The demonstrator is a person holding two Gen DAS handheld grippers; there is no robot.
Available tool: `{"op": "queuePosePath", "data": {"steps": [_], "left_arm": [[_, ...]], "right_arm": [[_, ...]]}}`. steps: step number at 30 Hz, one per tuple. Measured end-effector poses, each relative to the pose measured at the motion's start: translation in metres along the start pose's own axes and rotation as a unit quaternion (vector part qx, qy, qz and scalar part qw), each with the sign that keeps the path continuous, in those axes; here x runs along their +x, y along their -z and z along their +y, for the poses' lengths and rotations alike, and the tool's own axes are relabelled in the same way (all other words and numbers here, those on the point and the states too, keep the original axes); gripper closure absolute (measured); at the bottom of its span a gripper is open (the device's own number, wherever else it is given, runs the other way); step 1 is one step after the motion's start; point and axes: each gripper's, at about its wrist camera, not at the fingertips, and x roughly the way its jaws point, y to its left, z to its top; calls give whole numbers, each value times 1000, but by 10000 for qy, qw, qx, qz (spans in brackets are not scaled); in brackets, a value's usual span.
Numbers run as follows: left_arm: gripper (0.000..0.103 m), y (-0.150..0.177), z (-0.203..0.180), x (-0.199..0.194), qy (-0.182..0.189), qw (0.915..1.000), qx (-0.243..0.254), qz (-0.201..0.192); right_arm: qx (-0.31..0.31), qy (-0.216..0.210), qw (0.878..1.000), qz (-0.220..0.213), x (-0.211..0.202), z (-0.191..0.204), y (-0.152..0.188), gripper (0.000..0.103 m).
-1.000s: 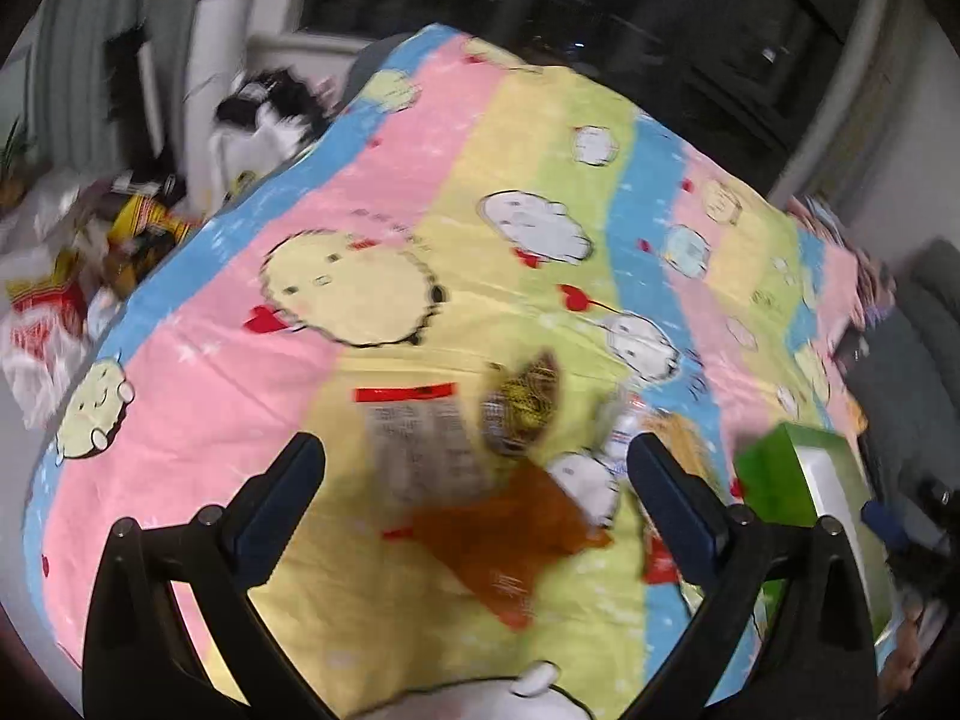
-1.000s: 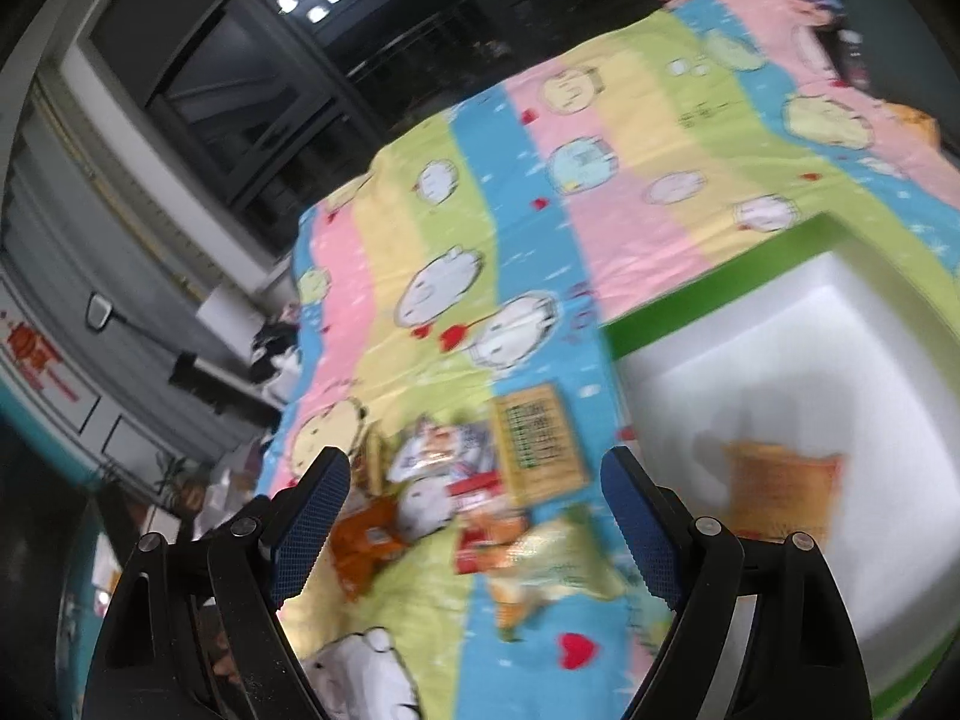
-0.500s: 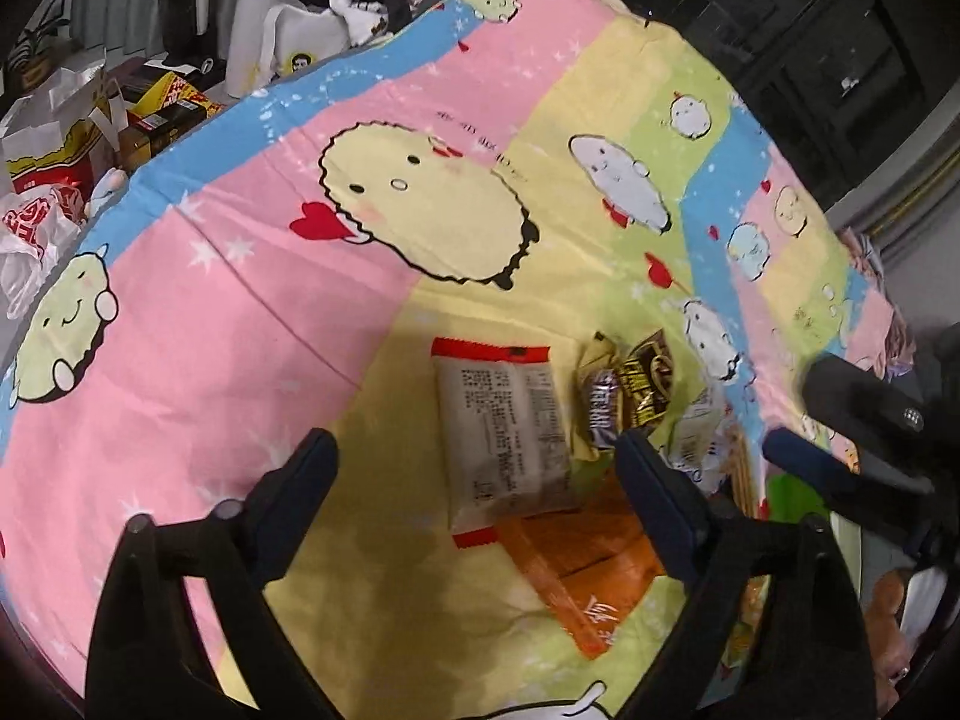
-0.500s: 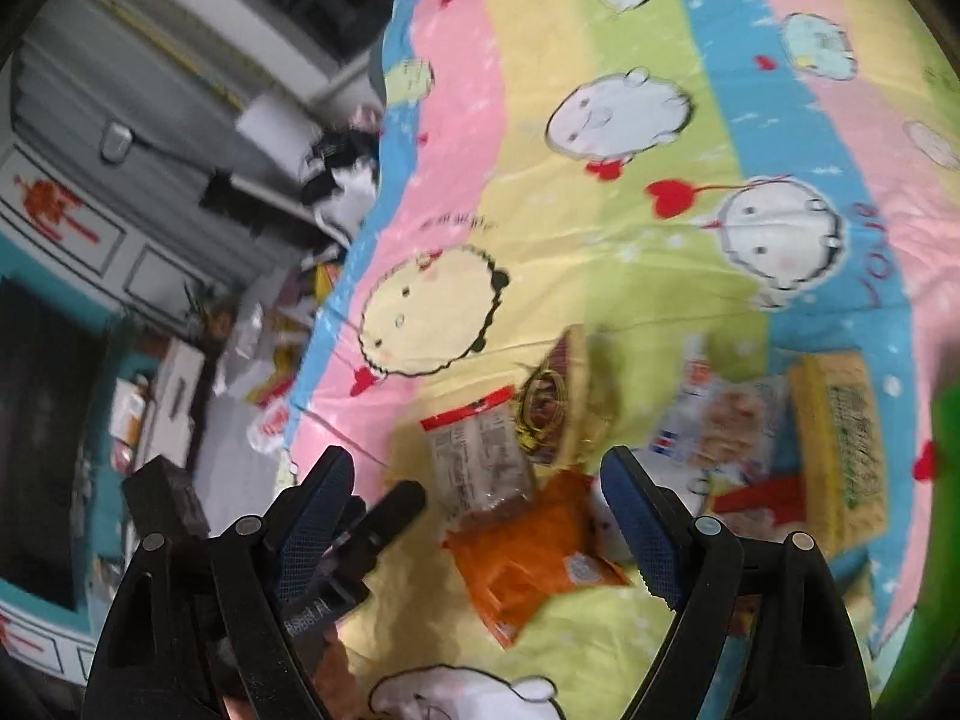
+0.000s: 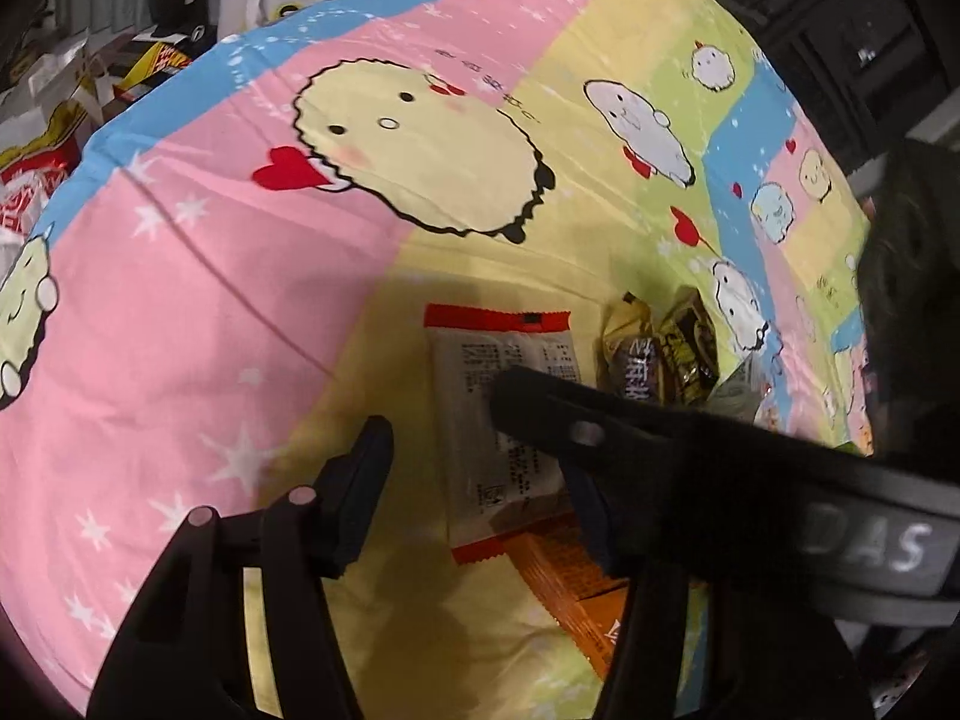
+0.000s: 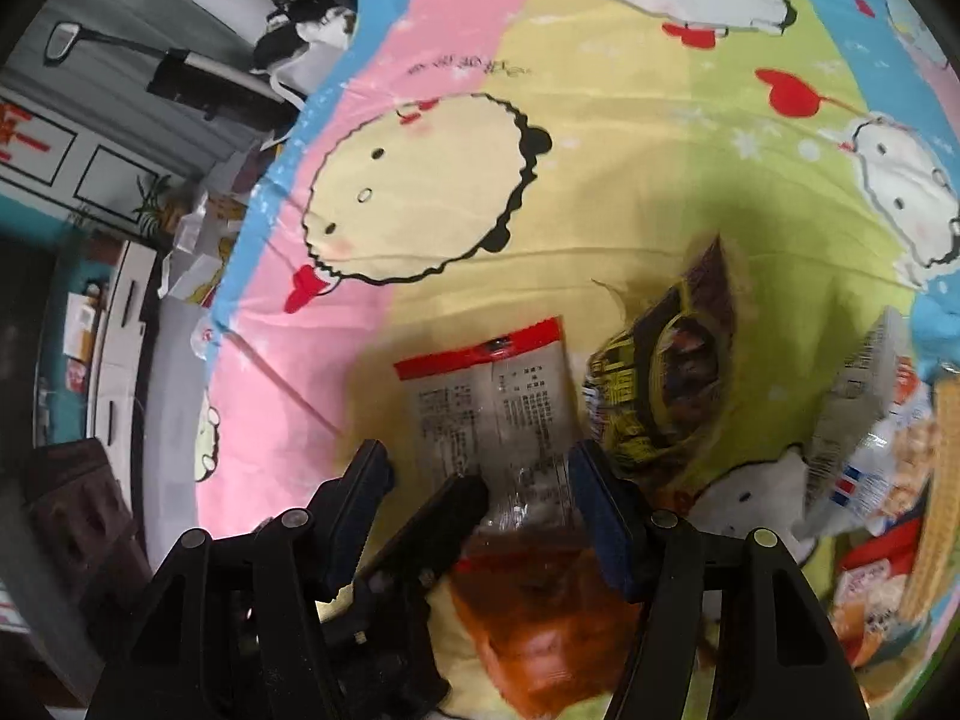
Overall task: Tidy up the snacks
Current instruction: 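Move the right tool back to the white-and-red wrapper on the quilt, then grasp the white-and-red wrapper with the right tool and lift it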
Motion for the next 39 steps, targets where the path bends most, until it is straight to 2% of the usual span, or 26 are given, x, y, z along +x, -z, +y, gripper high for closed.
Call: {"op": "queuePosePath", "data": {"steps": [3, 6, 9, 11, 13, 16, 21, 29, 35, 39], "left_arm": [[47, 1, -6, 5, -58, 9999, 154, 3], [49, 0, -6, 8, 53, 9999, 152, 45], [56, 0, -6, 10, 235, 9996, 153, 97], [63, 3, -10, 9, 109, 9996, 278, -13], [64, 7, -12, 8, 73, 9996, 272, -68], [64, 8, -18, 0, 54, 9990, 364, -249], [64, 12, -28, -26, 145, 9958, 597, -678], [64, 26, -43, -75, 242, 9852, 1089, -1302], [64, 41, -58, -100, 392, 9770, 1380, -1579], [64, 53, -71, -108, 513, 9722, 1597, -1631]], "right_arm": [[-25, 177, 9998, 64, 11, -3, -3, 37], [-140, 121, 9998, 40, 12, -5, -2, 37], [-237, 45, 9997, 21, 12, -6, -1, 37], [-402, 76, 9991, -69, 11, -3, 2, 37], [-523, 99, 9984, -193, 9, 0, 6, 37], [-387, -87, 9989, -260, 2, -3, 8, 37], [-611, -82, 9956, -700, -25, 9, 18, 37], [-864, -103, 9861, -1412, -71, 35, 45, 37], [-841, -51, 9782, -1900, -101, 40, 68, 37], [-702, -10, 9745, -2132, -117, 31, 83, 37]]}}
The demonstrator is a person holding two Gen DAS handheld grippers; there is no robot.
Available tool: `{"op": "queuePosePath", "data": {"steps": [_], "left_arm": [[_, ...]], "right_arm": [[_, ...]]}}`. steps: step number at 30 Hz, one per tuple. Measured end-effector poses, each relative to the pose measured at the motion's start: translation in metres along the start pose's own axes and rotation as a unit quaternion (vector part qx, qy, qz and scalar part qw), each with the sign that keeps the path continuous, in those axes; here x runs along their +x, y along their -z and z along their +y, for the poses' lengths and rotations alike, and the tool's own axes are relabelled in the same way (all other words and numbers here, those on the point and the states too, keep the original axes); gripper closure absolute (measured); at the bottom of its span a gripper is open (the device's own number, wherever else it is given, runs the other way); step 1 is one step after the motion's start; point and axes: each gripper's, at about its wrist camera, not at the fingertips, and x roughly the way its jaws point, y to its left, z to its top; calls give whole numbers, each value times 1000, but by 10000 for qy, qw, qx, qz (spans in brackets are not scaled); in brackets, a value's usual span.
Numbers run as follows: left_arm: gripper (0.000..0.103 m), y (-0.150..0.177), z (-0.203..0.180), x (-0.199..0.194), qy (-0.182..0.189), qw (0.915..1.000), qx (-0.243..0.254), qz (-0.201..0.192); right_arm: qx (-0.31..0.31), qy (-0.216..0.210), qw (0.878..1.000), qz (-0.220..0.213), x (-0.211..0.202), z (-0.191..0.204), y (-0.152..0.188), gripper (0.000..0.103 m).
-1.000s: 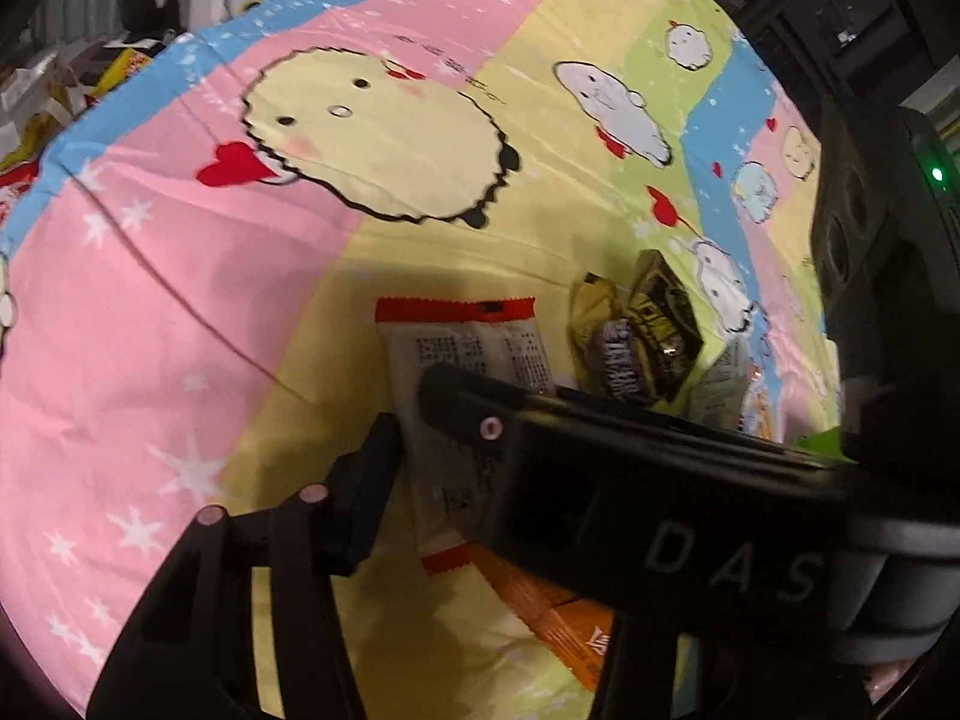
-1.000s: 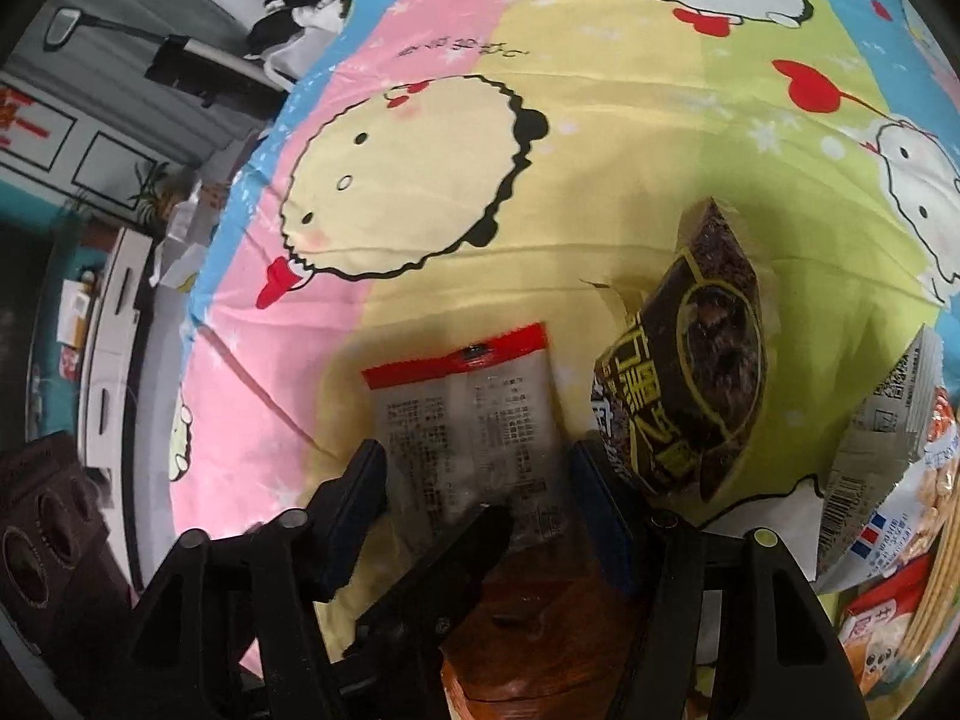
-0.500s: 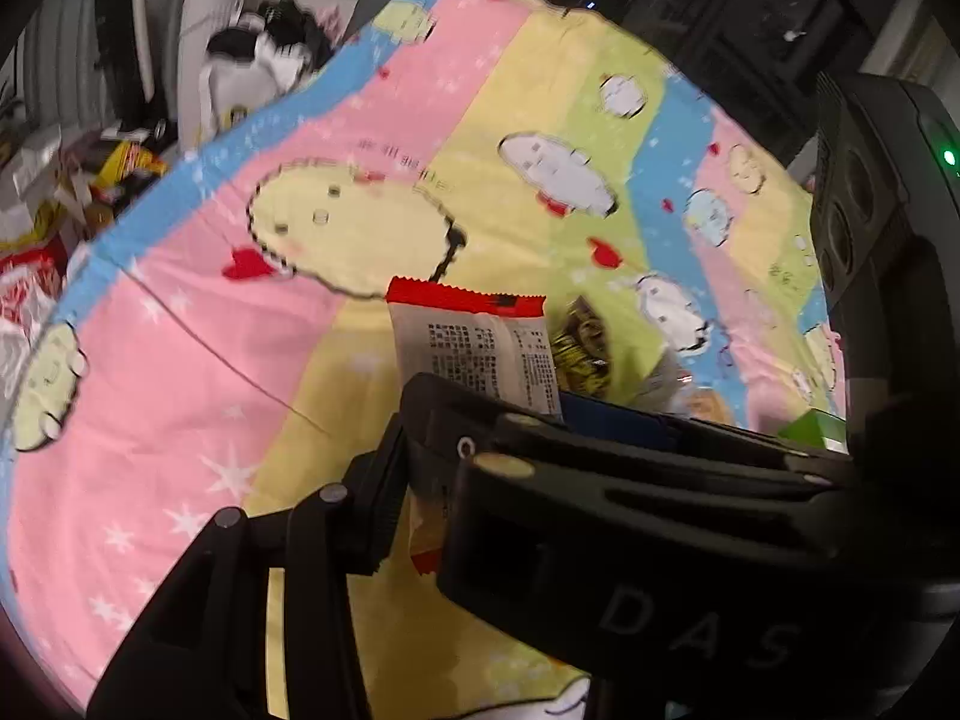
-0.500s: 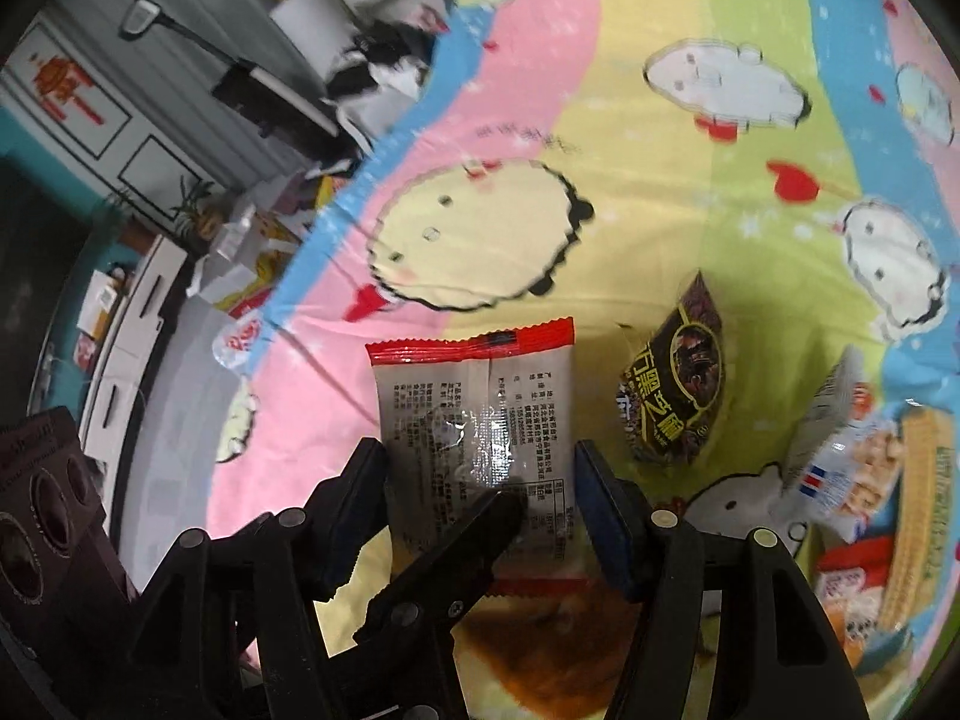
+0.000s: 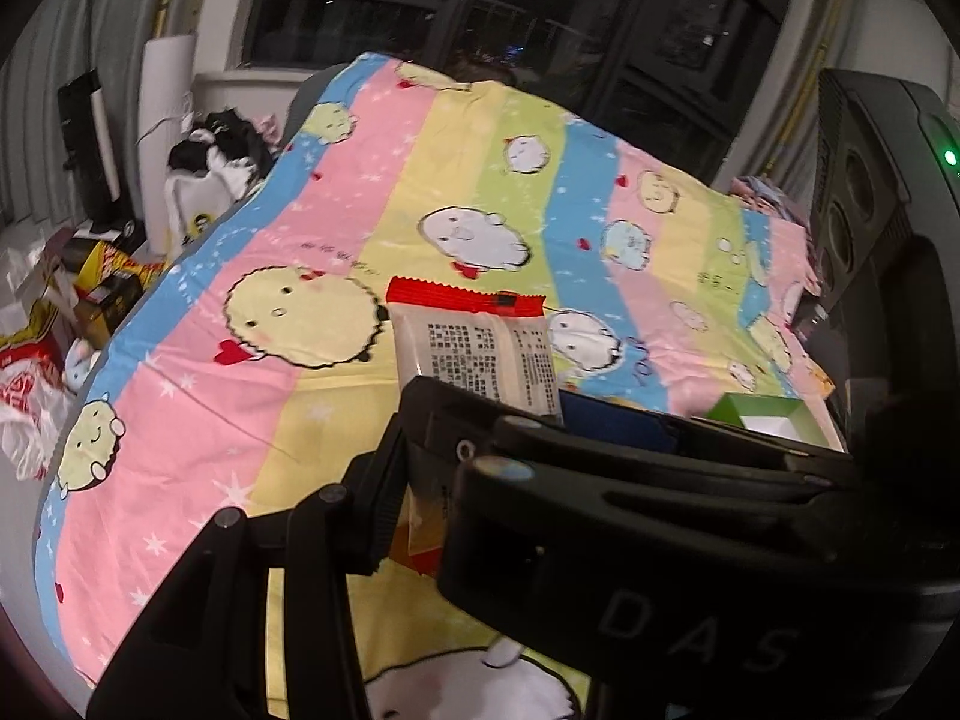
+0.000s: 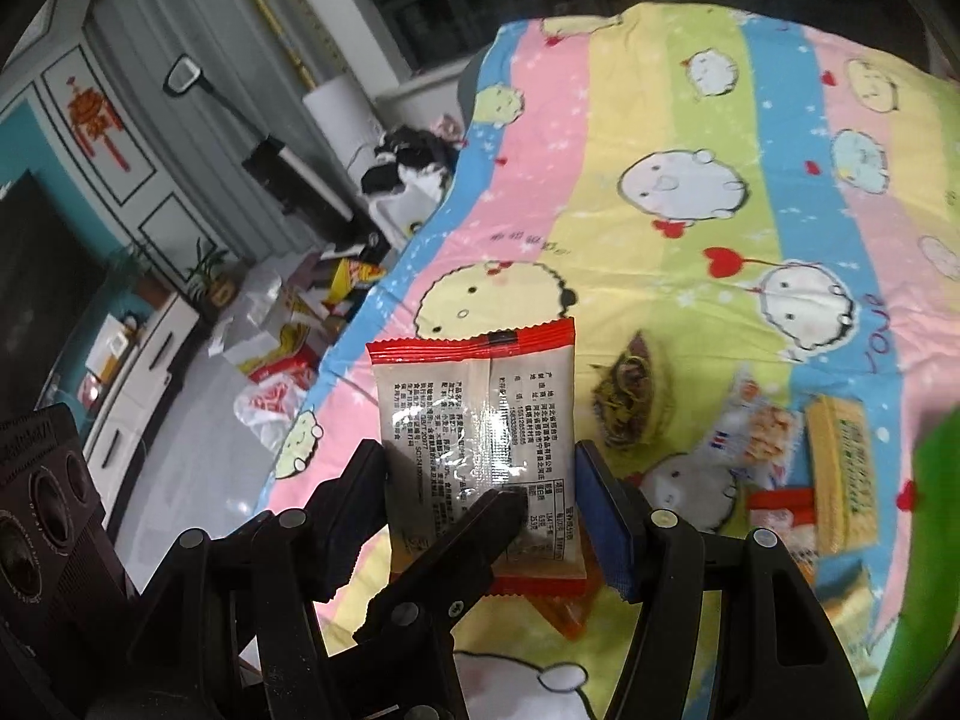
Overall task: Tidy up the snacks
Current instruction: 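Grasp the white-and-red wrapper with the right tool and lift it, then carry the white wrapper into the green box and open the right tool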
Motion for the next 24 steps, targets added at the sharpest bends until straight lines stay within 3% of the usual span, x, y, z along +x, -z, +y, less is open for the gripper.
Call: {"op": "queuePosePath", "data": {"steps": [14, 24], "left_arm": [[64, 22, -92, -36, 539, 9953, 784, -174], [63, 29, -150, -47, 691, 9893, 1246, -315]], "right_arm": [[411, 387, 9958, -724, -96, -40, 41, 37], [550, 508, 9898, -1216, -151, -72, 58, 37]]}}
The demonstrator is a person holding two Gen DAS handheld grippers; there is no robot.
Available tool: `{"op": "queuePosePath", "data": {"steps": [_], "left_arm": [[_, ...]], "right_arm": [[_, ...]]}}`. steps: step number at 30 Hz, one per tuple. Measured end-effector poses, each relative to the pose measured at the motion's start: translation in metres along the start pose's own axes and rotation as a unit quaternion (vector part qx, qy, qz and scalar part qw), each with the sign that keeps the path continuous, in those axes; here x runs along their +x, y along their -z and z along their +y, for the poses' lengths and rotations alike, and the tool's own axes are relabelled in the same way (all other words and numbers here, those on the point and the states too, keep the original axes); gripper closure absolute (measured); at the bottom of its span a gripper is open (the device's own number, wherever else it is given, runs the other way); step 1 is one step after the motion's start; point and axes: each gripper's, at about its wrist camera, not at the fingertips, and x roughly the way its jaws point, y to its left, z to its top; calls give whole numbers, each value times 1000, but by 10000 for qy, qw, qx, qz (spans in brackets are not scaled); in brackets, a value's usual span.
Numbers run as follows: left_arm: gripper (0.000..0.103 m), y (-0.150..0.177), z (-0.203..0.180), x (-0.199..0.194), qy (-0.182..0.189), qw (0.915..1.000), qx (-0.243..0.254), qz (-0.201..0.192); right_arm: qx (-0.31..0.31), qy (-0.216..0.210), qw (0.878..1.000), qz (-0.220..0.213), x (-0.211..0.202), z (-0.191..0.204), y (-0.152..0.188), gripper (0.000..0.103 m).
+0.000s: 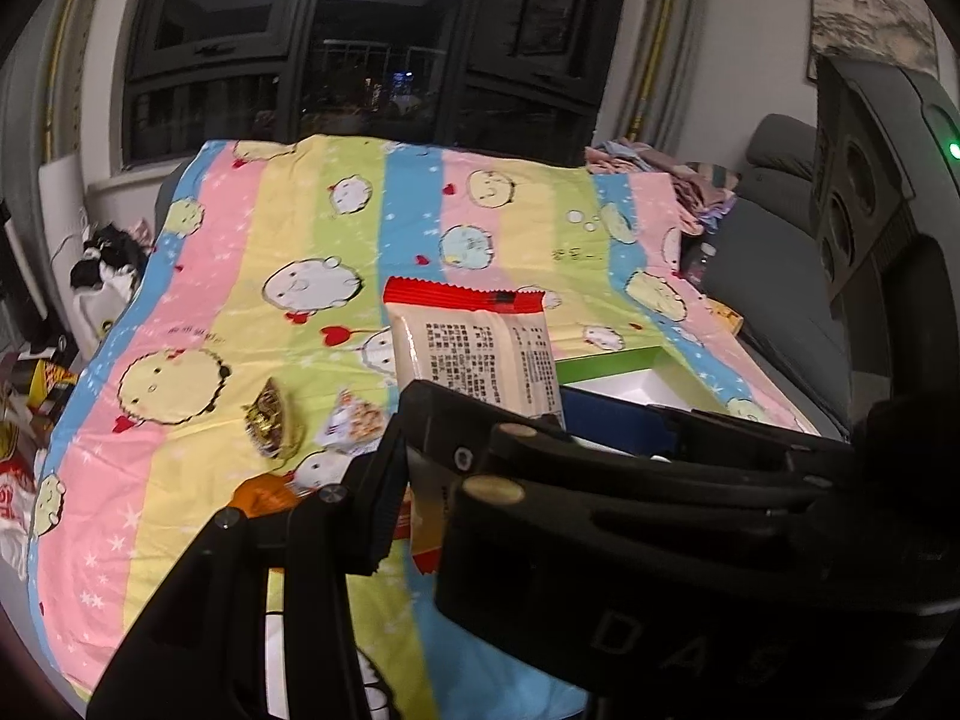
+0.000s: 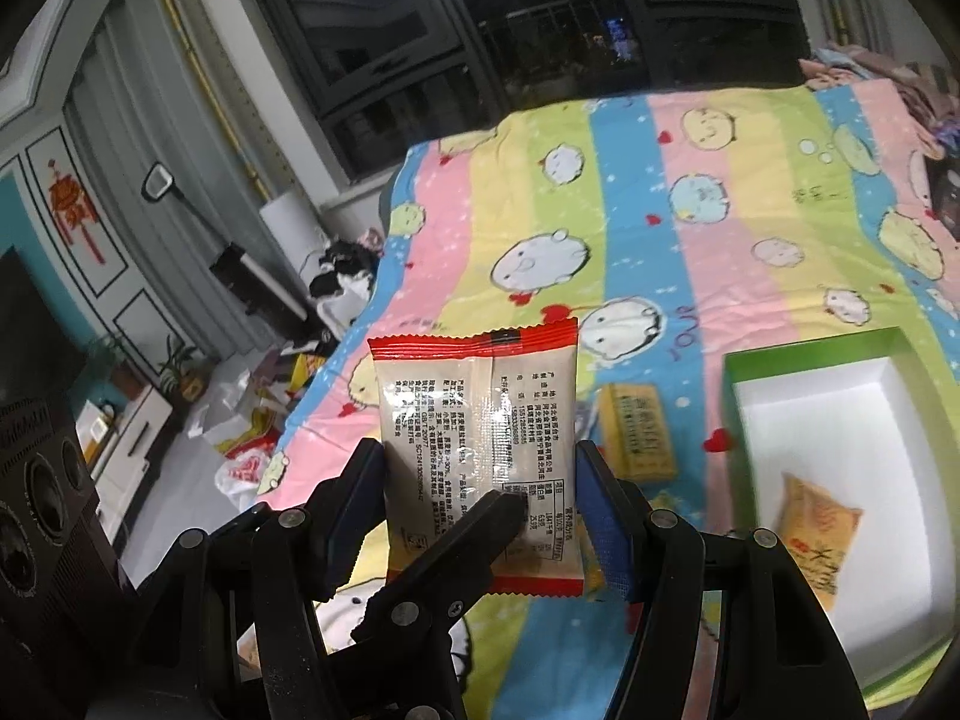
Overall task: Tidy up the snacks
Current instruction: 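Carry the white wrapper into the green box and open the right tool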
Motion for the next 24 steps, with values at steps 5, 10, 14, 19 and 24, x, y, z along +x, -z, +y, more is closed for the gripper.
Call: {"op": "queuePosePath", "data": {"steps": [5, 10, 14, 19, 24], "left_arm": [[63, -3, -23, 6, 104, 9998, 187, -32], [63, -8, -45, 14, 226, 9991, 355, -65], [63, -9, -58, 23, 335, 9984, 463, -35], [63, -10, -78, 34, 488, 9970, 593, 11], [63, -11, -95, 47, 650, 9953, 701, 126]], "right_arm": [[154, 53, 9997, -175, -16, -21, 0, 37], [306, 137, 9989, -333, -31, -42, -1, 37], [406, 198, 9982, -401, -38, -57, -3, 37], [535, 331, 9969, -477, -47, -76, -3, 37], [697, 465, 9953, -489, -53, -96, -3, 37]]}}
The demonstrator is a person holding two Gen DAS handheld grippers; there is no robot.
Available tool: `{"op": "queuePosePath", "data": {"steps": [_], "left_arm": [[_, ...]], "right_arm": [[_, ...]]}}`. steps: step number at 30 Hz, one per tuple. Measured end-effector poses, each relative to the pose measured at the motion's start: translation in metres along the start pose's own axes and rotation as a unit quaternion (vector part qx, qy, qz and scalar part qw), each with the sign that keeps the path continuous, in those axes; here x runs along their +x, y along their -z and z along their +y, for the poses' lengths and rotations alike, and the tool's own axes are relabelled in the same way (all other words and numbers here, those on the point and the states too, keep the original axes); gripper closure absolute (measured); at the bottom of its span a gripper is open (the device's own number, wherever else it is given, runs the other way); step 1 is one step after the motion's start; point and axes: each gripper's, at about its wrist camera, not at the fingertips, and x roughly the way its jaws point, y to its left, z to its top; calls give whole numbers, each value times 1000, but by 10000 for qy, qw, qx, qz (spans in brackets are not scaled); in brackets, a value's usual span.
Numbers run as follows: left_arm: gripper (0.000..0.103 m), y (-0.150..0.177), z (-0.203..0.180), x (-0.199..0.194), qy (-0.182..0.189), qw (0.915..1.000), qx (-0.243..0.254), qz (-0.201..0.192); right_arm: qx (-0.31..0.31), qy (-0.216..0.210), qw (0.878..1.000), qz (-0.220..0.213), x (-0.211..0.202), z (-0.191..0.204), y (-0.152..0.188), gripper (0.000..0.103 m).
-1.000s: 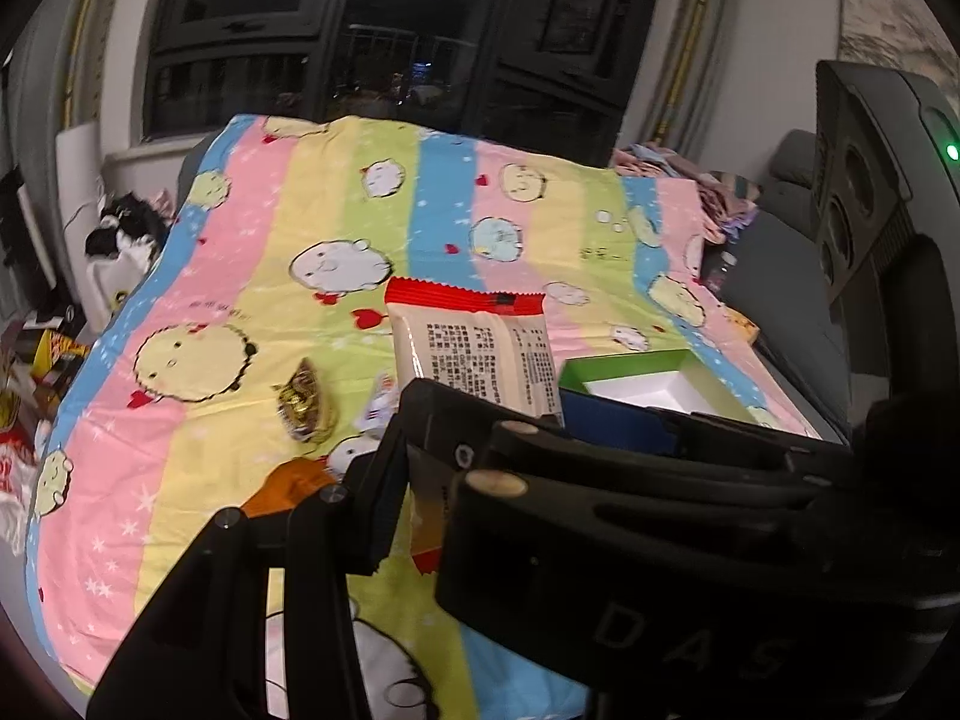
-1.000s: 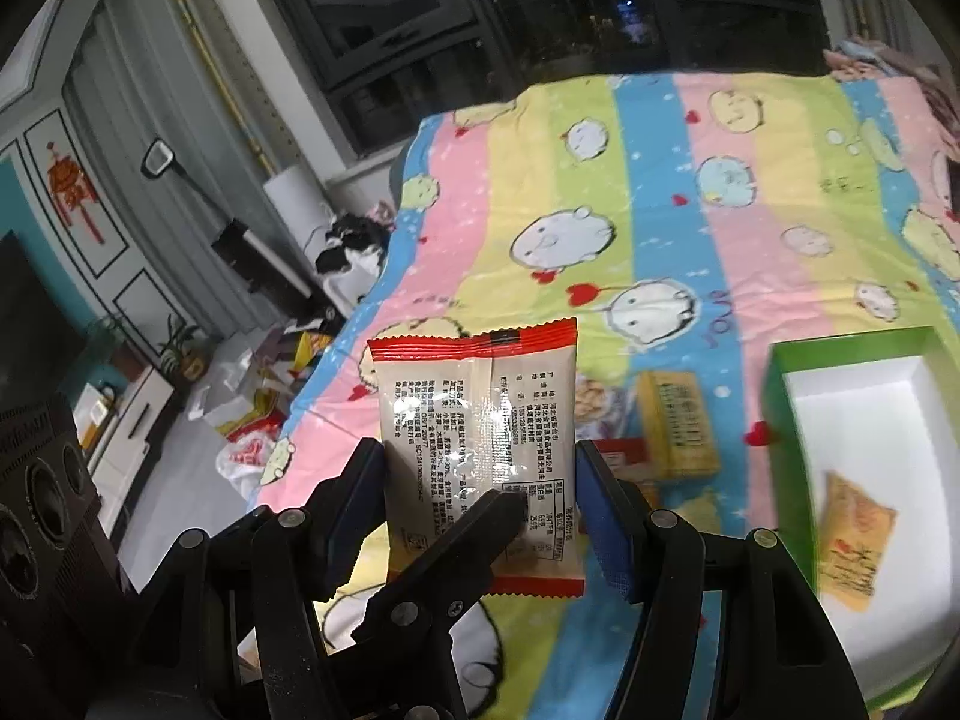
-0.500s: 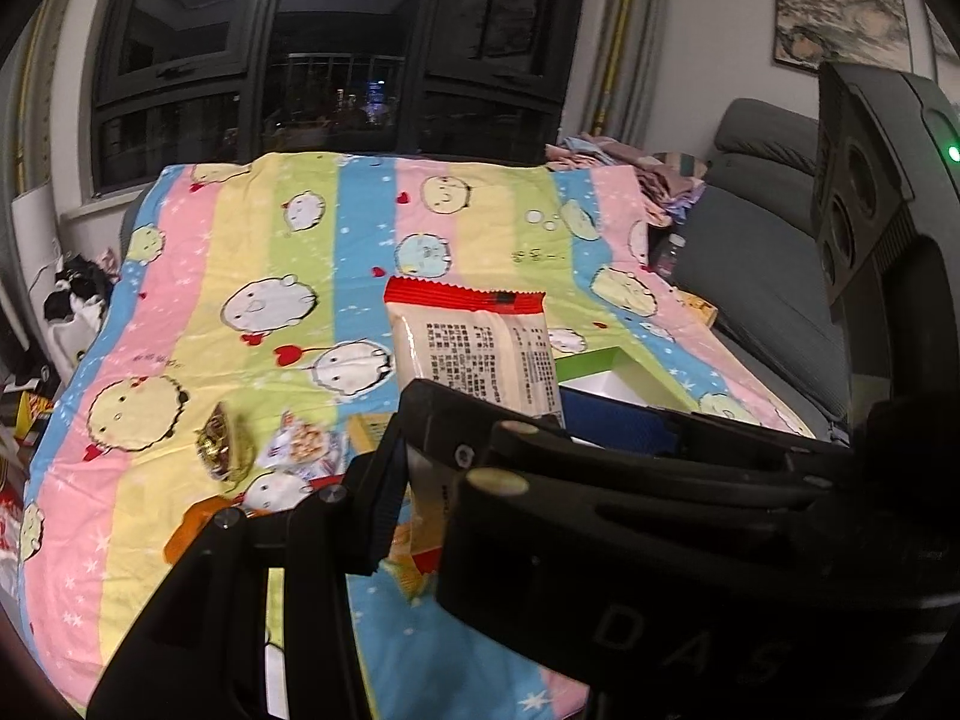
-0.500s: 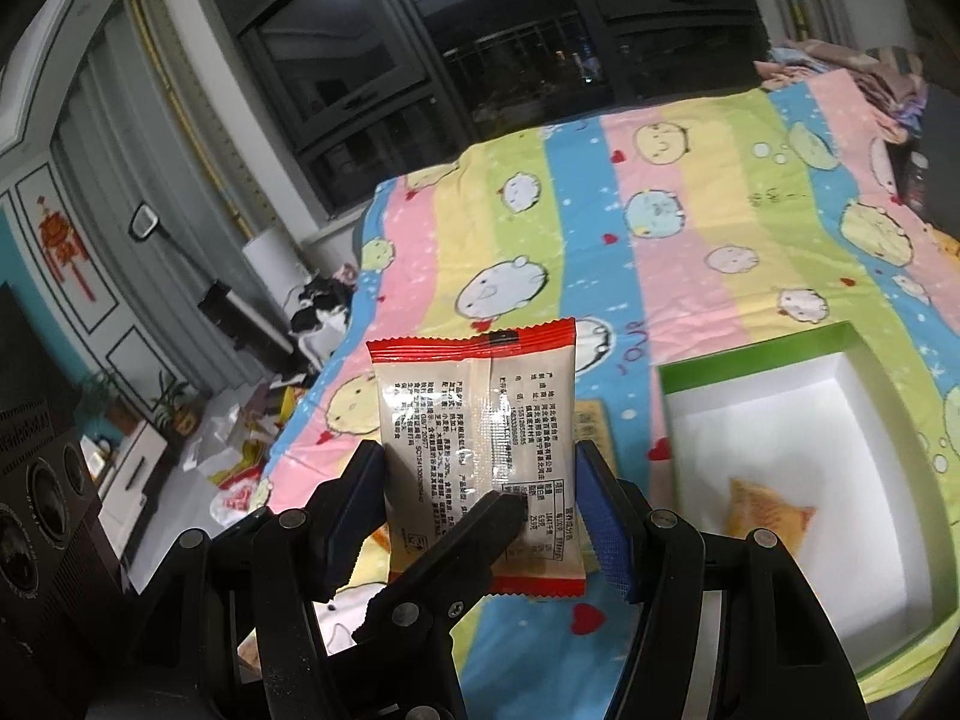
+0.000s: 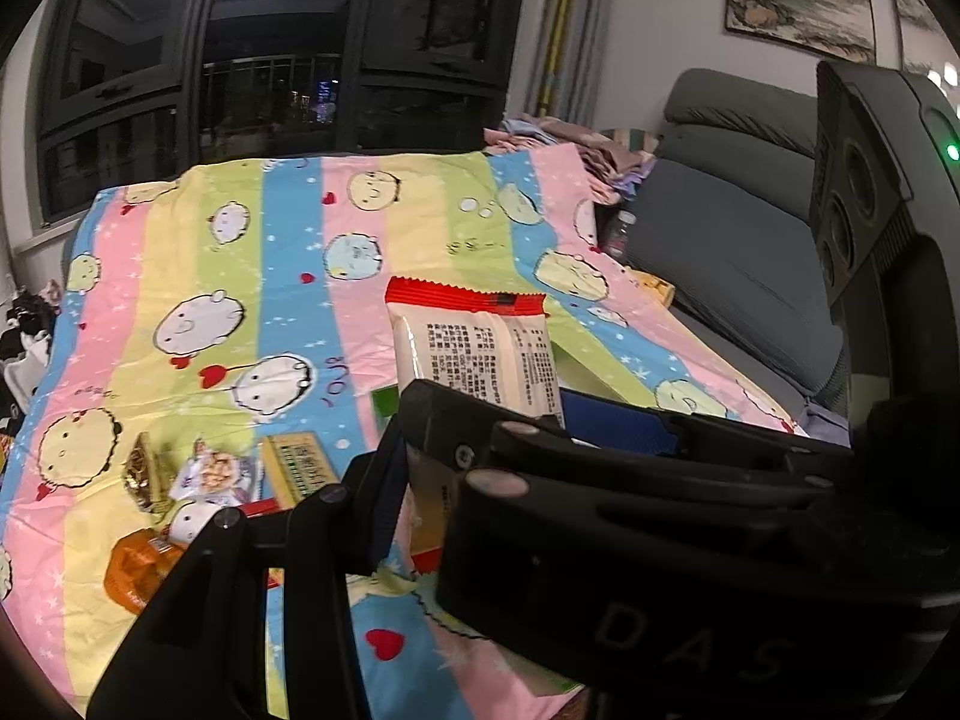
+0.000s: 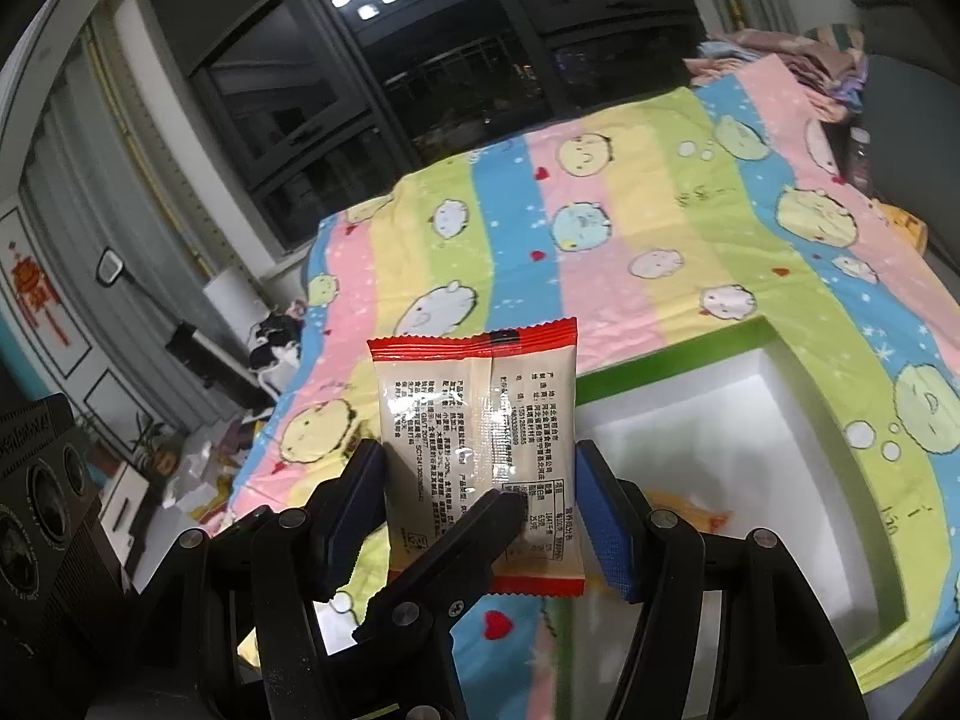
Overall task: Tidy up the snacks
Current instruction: 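Carry the white wrapper into the green box and open the right tool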
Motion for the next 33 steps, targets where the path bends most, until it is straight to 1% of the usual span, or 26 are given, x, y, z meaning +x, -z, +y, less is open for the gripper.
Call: {"op": "queuePosePath", "data": {"steps": [4, 12, 23, 28, 33], "left_arm": [[63, -2, -9, 11, 145, 9998, 81, 85], [63, -2, -22, 37, 380, 9986, 99, 355], [63, 3, -34, 72, 586, 9953, 111, 762], [63, 6, -34, 89, 747, 9921, 37, 1008], [63, 11, -33, 104, 800, 9894, -21, 1213]], "right_arm": [[120, 143, 9998, -33, -3, -15, -2, 37], [395, 356, 9985, 96, 3, -42, -3, 37], [791, 534, 9947, 380, 15, -76, 0, 37], [962, 710, 9913, 555, 23, -88, 3, 37], [1148, 762, 9878, 723, 34, -99, 6, 37]]}}
